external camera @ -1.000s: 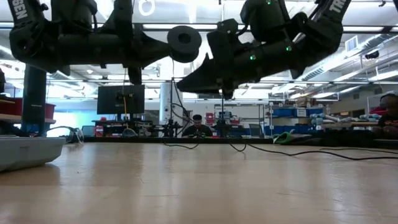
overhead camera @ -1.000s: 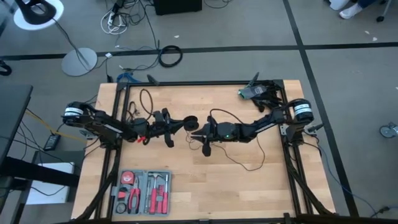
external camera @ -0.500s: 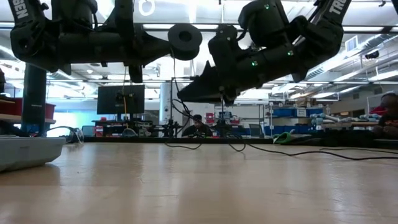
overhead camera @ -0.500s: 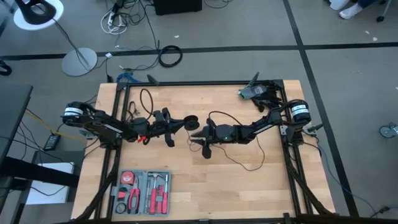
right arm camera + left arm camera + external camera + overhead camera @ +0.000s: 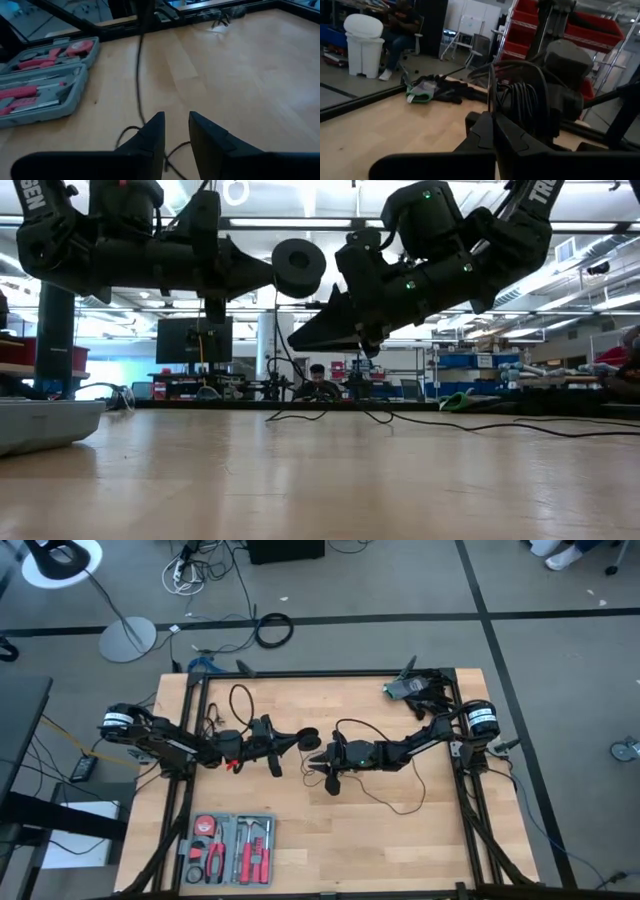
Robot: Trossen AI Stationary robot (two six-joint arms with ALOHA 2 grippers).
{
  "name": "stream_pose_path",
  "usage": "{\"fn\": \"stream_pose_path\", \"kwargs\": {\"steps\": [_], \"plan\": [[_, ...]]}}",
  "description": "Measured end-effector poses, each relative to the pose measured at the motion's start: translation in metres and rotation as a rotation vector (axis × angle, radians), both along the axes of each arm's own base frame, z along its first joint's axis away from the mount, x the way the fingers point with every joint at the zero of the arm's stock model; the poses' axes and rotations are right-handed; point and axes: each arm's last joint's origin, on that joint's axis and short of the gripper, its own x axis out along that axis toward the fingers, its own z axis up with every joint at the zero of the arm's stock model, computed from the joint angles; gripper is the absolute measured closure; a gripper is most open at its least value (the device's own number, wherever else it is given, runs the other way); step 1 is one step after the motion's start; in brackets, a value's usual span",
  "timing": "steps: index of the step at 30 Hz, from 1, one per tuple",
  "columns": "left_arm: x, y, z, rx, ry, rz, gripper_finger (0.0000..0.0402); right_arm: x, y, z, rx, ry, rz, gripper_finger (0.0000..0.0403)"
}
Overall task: Coil cords
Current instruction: Coil the black wire on the spool
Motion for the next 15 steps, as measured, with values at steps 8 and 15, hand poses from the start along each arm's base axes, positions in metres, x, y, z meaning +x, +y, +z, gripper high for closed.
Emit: {"fn": "stream_pose_path", "kwargs": {"steps": [8, 15], "plan": [[-0.0006, 0.0011, 0.0028, 0.019, -0.022, 0.037, 0.0401, 0.0012, 0.0018, 0.0033, 0.02, -0.034, 0.055, 0.0317], [-0.001, 0.001, 0.0064, 0.02, -0.06, 0.037, 0.0401, 0.0012, 0.0013, 0.0033, 0.014, -0.034, 0.04, 0.0317]]}}
